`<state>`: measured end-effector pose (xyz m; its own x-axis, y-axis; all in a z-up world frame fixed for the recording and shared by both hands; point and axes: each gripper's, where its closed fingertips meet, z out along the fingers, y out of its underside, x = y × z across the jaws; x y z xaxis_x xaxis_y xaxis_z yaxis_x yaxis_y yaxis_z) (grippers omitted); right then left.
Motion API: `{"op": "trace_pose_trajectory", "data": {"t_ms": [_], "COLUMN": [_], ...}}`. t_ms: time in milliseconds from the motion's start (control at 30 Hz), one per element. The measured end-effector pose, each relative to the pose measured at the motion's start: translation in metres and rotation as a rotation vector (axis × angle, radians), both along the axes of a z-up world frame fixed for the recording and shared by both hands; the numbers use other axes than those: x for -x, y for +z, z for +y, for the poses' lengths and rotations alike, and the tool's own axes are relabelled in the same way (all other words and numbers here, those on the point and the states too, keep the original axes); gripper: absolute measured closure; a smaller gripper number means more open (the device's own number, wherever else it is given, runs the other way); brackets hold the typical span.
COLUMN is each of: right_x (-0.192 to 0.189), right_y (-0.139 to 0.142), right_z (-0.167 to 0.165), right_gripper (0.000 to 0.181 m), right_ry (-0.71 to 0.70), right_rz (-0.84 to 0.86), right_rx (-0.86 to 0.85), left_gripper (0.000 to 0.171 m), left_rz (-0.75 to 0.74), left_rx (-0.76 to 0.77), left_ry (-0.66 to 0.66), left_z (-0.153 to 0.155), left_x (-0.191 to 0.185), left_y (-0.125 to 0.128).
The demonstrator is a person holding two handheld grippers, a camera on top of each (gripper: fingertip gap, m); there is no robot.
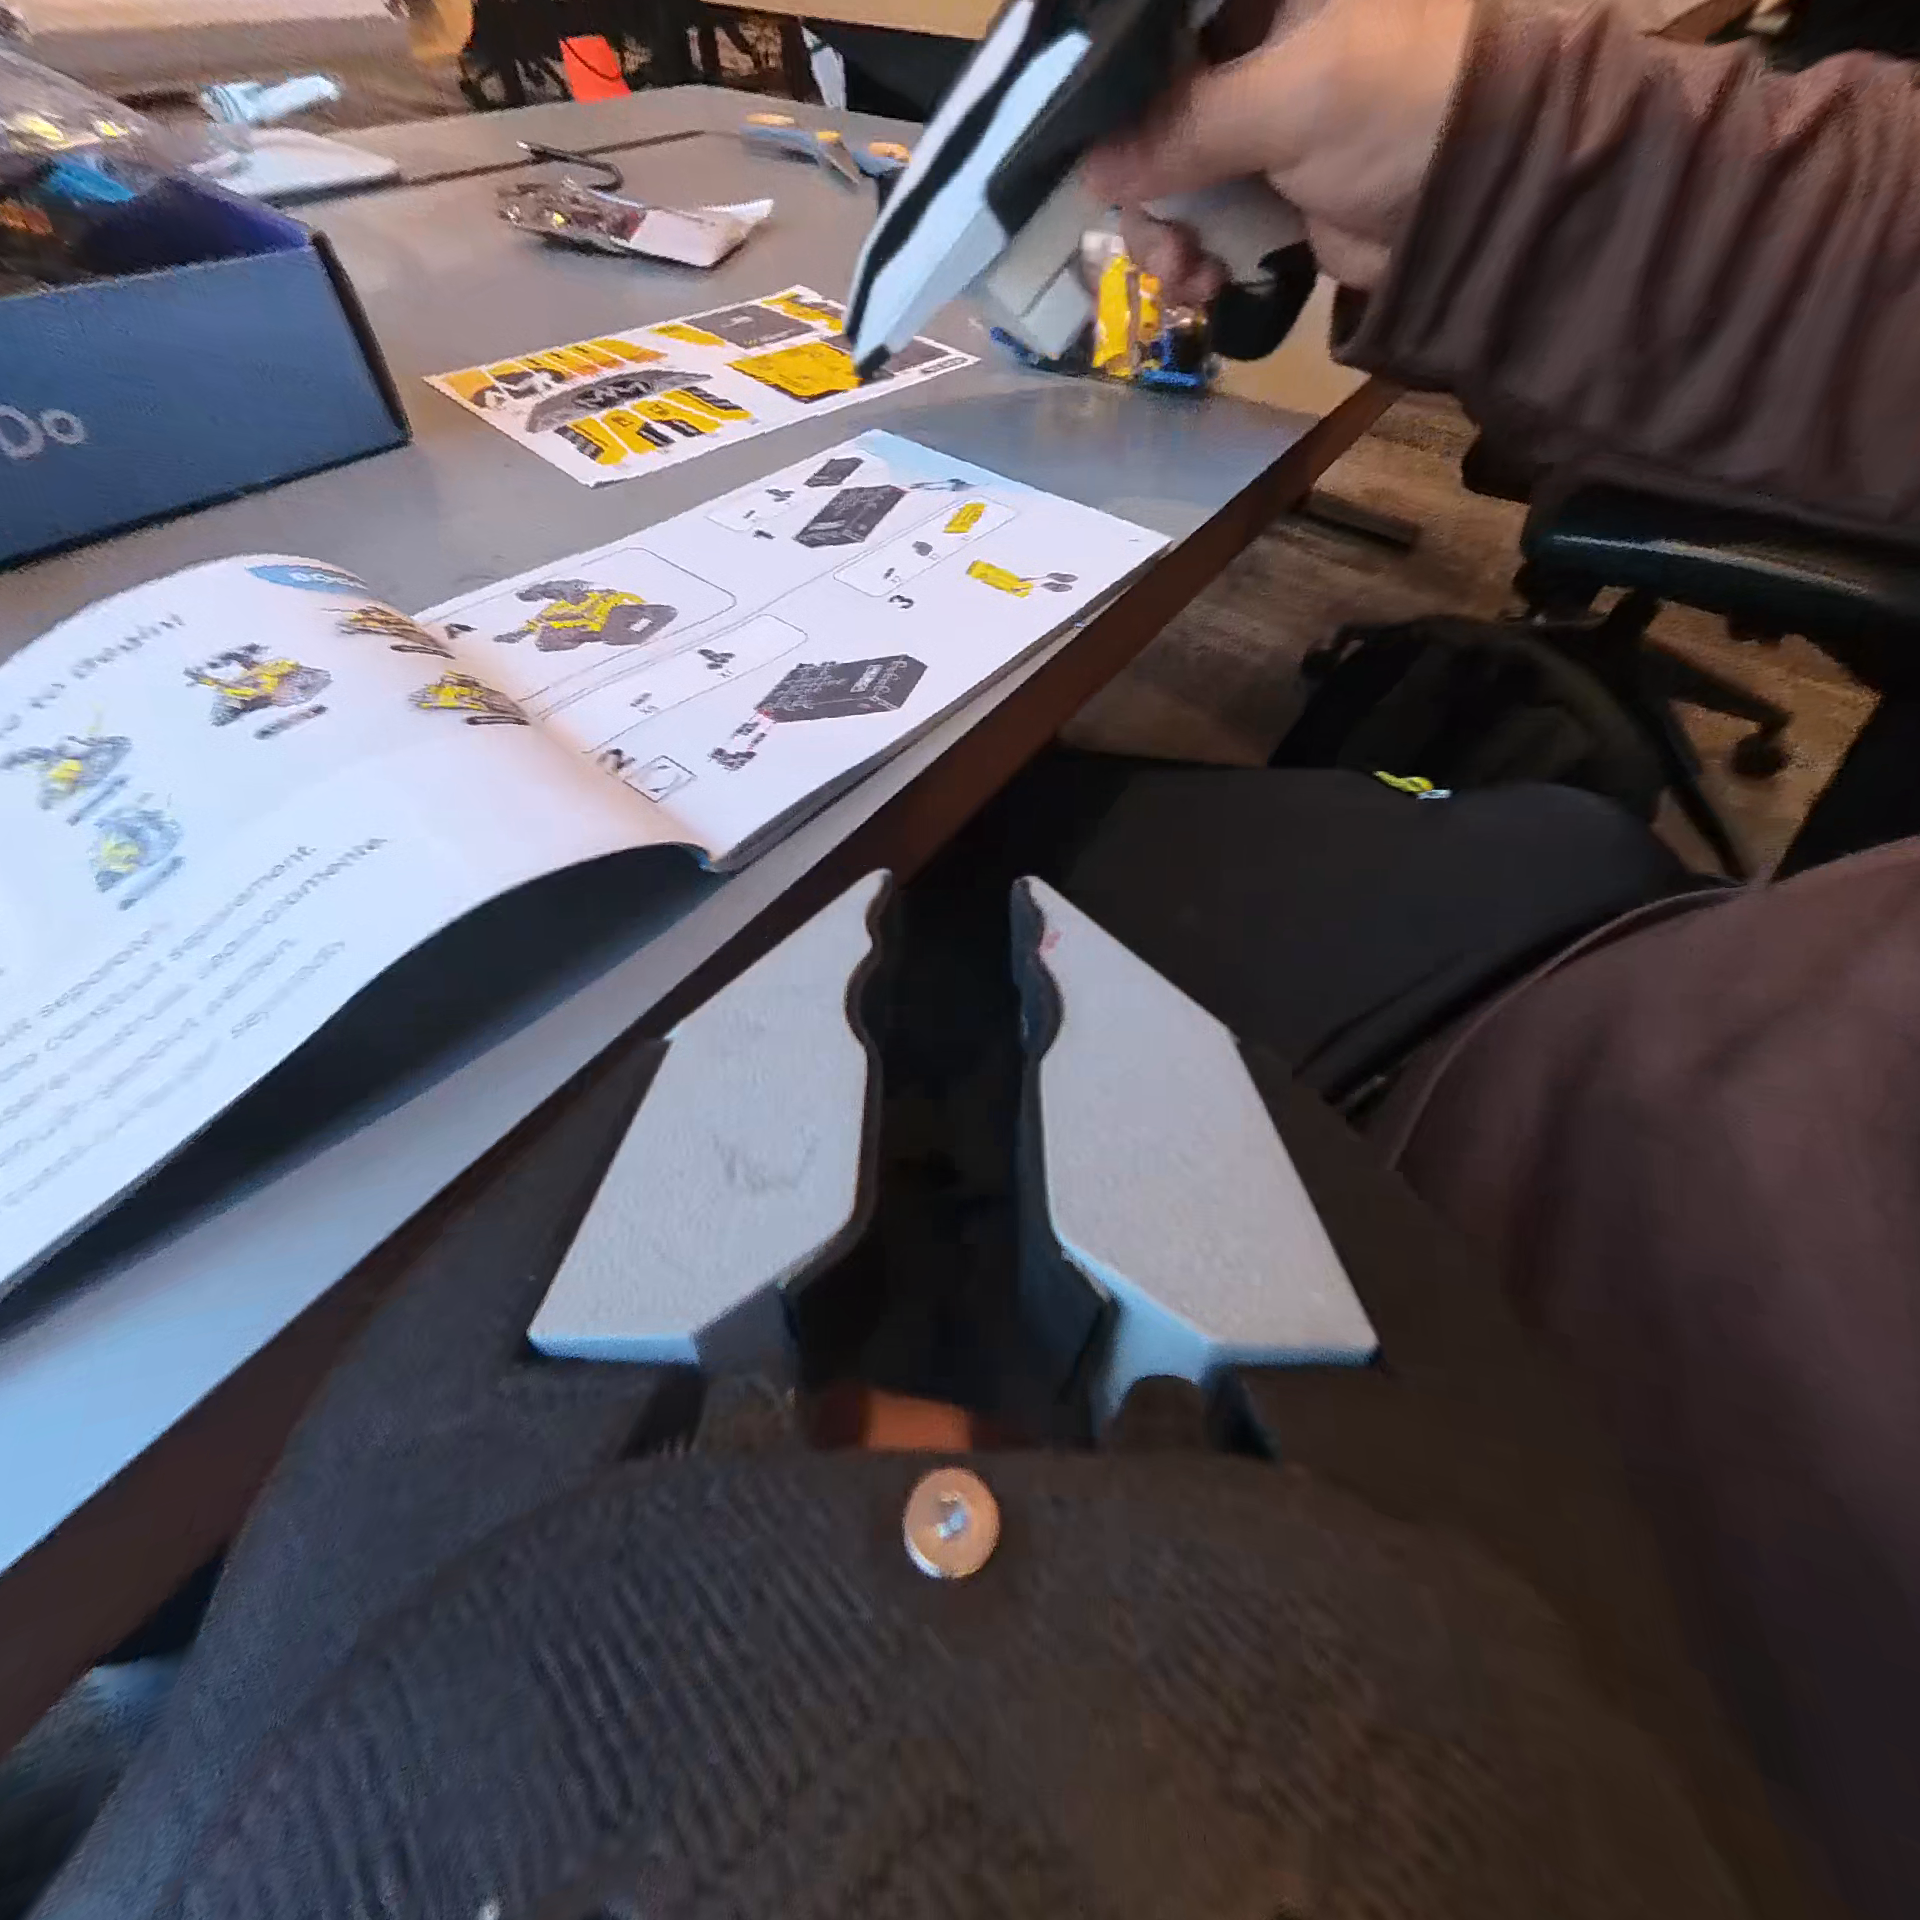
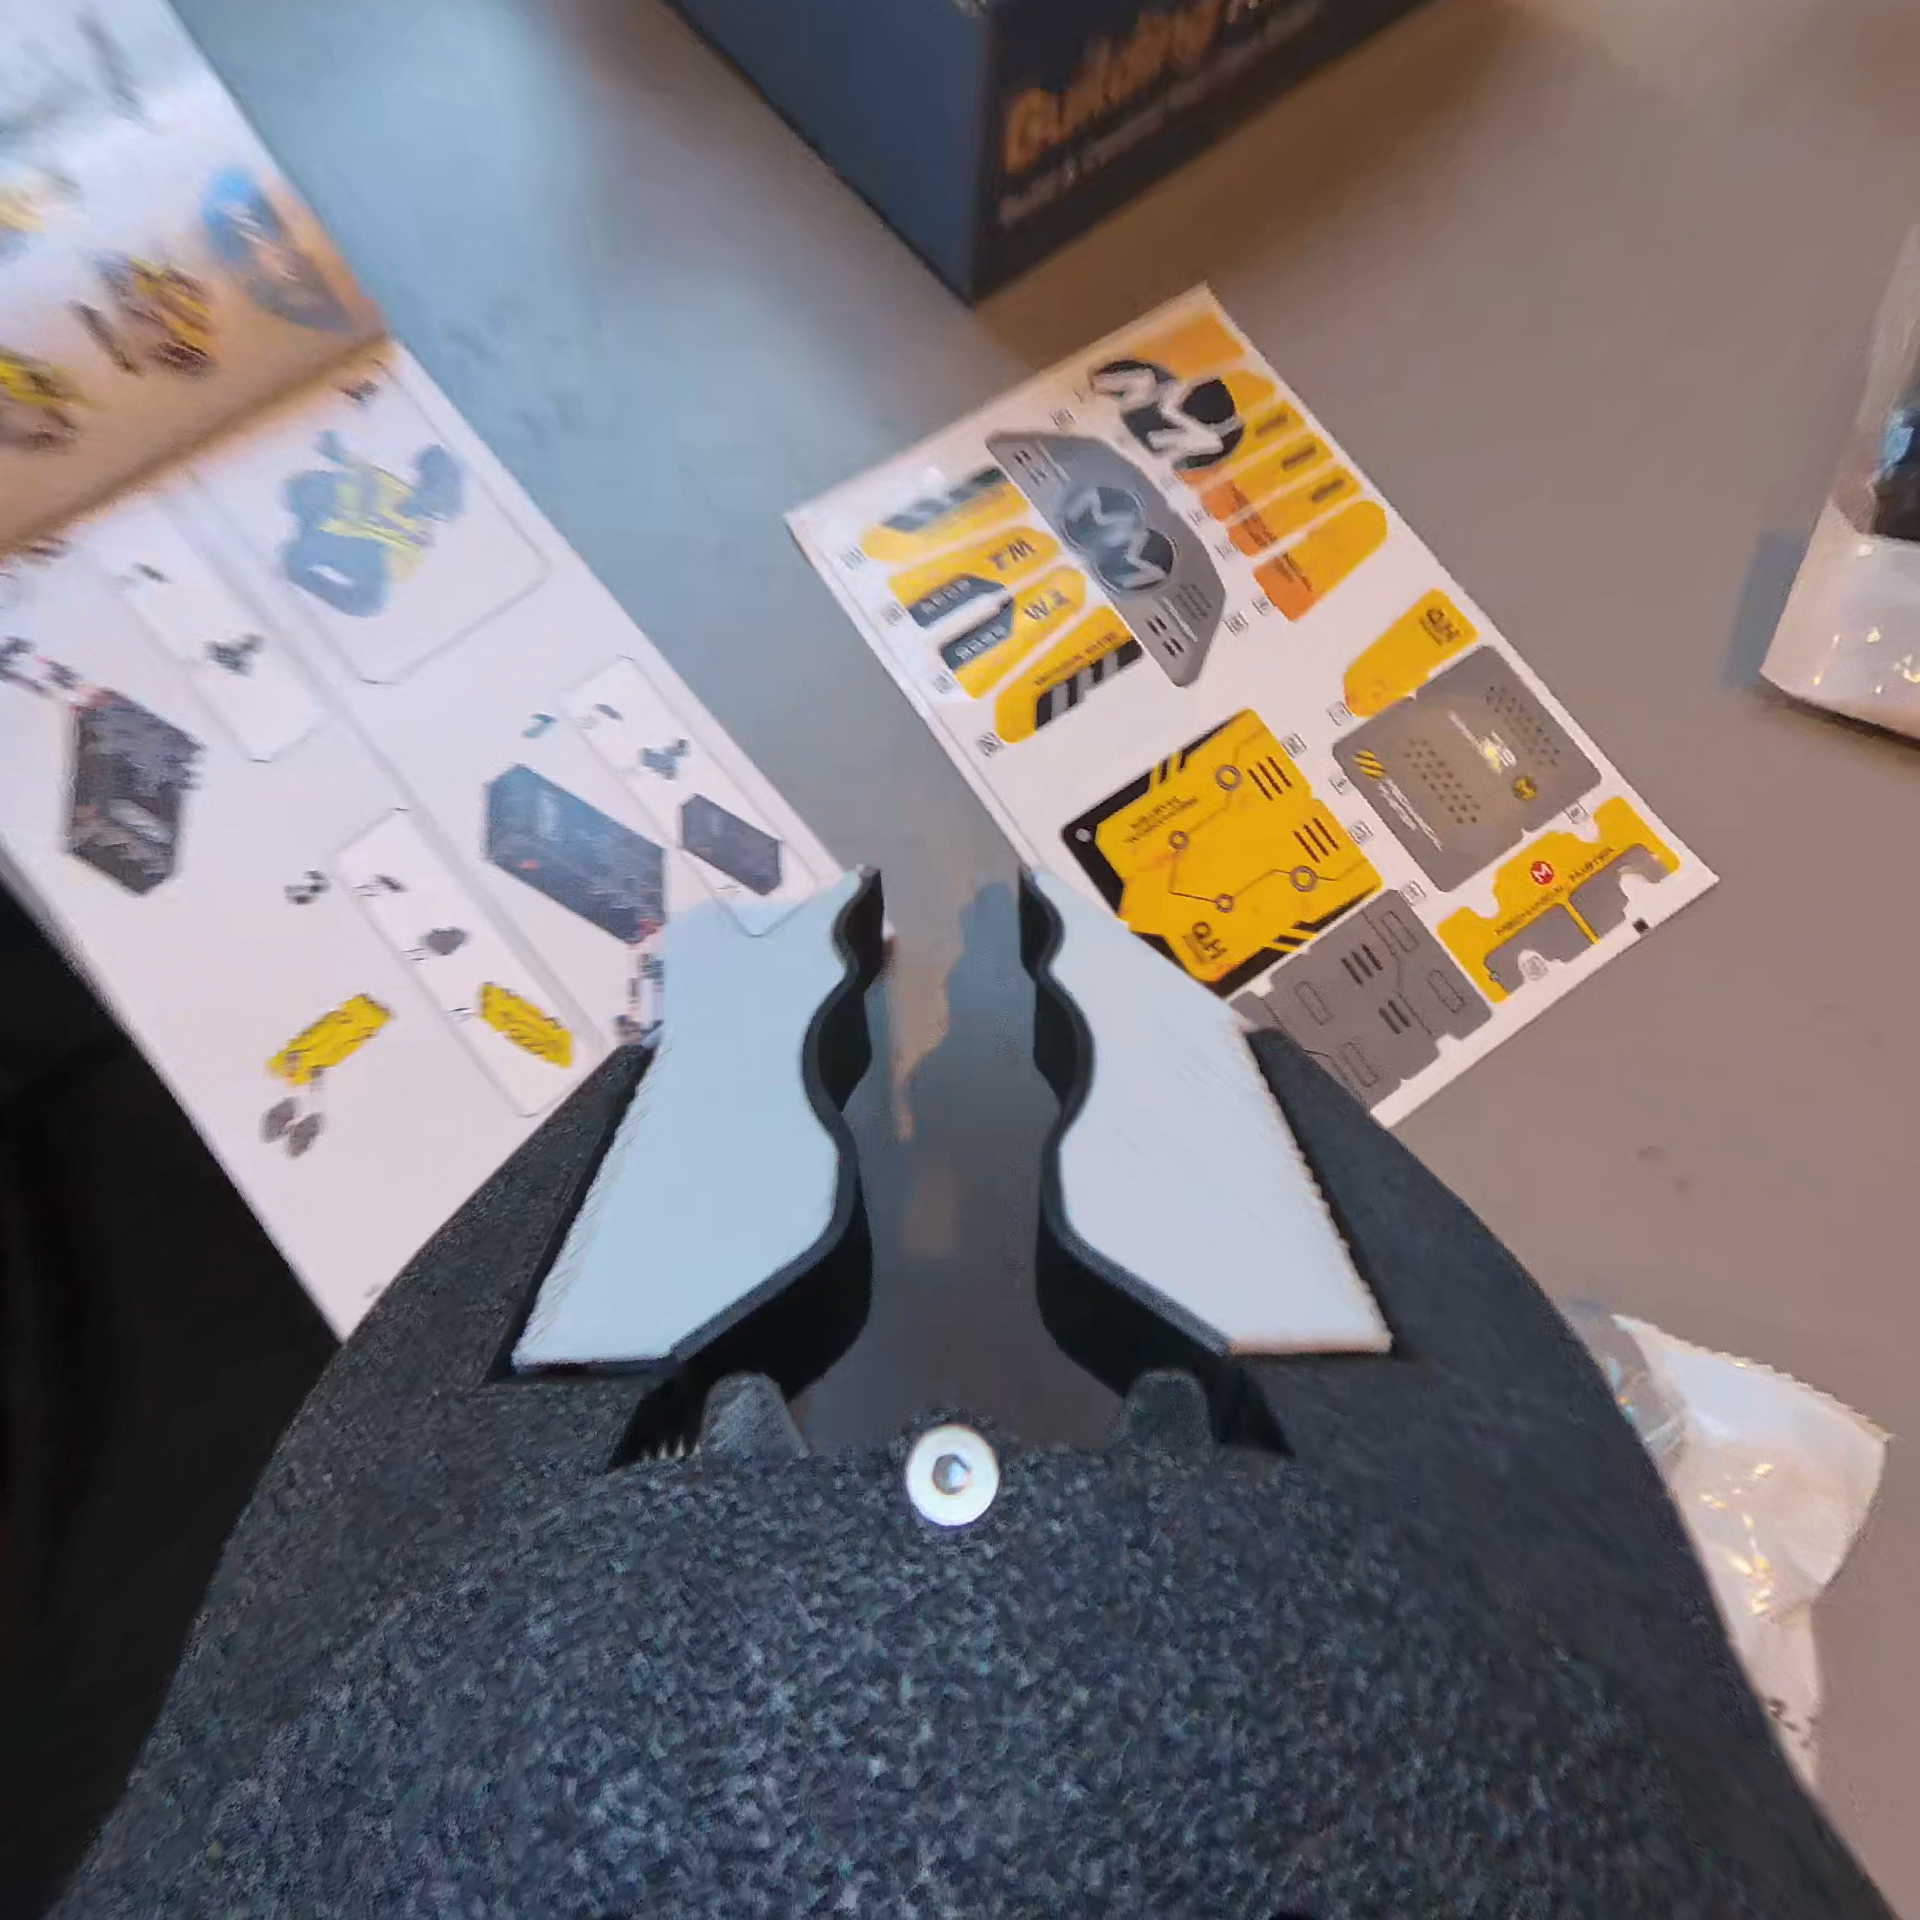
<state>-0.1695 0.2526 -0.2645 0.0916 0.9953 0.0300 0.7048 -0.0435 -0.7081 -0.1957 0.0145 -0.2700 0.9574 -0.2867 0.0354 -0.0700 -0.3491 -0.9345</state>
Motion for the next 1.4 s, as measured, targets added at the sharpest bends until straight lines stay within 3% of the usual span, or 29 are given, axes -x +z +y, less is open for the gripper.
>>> {"op": "trace_pose_trajectory", "data": {"t_ms": [100,200,267,467,633,700,967,1267,1400], "right_x": [0.006,0.018,0.026,0.036,0.041,0.041,0.030,0.010,-0.001], "right_y": [-0.015,-0.024,-0.024,-0.016,0.034,0.042,0.013,0.012,0.021], "right_z": [0.021,0.027,0.037,0.063,0.026,0.008,-0.050,-0.070,-0.041], "right_gripper": [0.158,0.173,0.171,0.170,0.163,0.162,0.163,0.162,0.159], "right_ry": [-0.032,-0.020,-0.037,-0.104,-0.079,-0.035,0.114,0.144,0.056], "right_rz": [-0.103,-0.143,-0.152,-0.085,0.216,0.264,0.214,0.223,0.197], "right_rx": [-0.025,0.046,0.056,-0.140,-0.137,-0.133,-0.090,-0.063,-0.210], "left_gripper": [0.153,0.153,0.153,0.153,0.153,0.153,0.154,0.154,0.155], "left_rz": [-0.043,0.019,0.050,0.044,0.055,0.068,0.127,0.157,0.149], "left_rx": [0.034,0.046,0.053,0.078,0.080,0.077,0.045,0.018,-0.001], "left_ry": [-0.031,-0.042,-0.045,-0.043,-0.023,-0.014,0.002,0.031,0.044], "left_z": [0.001,0.004,0.005,0.010,0.012,0.013,0.014,0.015,0.014], "left_x": [-0.008,-0.009,-0.008,-0.006,0.000,0.003,0.006,0.012,0.014], "left_y": [-0.008,-0.015,-0.019,-0.024,-0.025,-0.026,-0.023,-0.019,-0.014]}}
